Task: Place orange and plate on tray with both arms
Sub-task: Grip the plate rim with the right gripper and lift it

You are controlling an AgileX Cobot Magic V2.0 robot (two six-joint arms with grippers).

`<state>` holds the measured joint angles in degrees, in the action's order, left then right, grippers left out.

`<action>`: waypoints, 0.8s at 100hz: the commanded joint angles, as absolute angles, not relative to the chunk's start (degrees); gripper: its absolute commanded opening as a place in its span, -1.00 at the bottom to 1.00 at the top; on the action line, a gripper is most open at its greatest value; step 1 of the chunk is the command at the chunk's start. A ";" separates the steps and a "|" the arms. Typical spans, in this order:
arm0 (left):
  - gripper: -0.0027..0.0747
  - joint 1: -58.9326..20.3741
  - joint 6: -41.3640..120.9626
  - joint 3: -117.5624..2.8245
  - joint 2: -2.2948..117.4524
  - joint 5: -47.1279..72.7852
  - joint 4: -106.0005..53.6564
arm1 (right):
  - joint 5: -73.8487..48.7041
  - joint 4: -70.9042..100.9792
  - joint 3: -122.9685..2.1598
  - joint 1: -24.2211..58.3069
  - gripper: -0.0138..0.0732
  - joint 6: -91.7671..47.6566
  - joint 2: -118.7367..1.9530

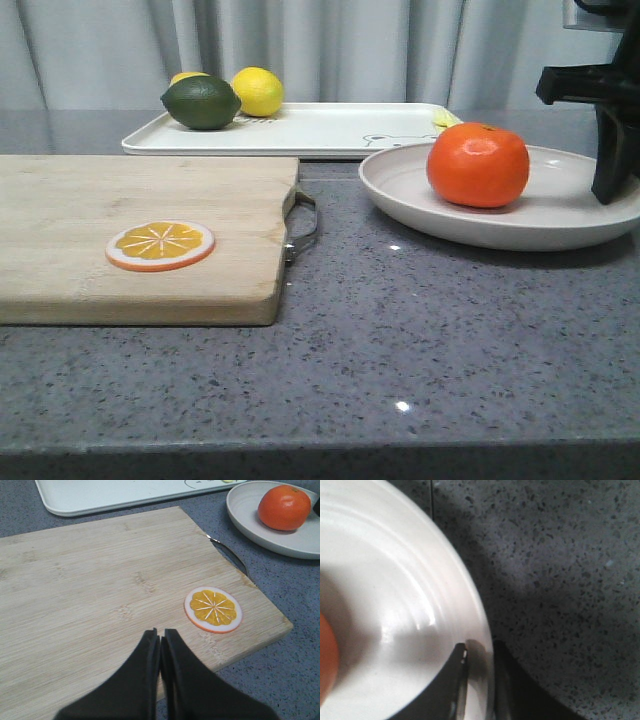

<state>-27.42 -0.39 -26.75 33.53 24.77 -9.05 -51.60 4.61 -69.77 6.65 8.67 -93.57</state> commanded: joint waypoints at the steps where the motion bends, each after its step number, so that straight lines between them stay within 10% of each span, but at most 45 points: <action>1: -0.98 -27.16 -0.82 -28.31 33.55 20.77 -9.70 | -50.61 4.06 -71.49 6.77 -0.58 8.09 -91.94; 80: -0.98 -27.16 -0.82 -28.31 33.55 21.16 -9.70 | -50.60 5.15 -72.37 6.77 -0.83 8.09 -89.30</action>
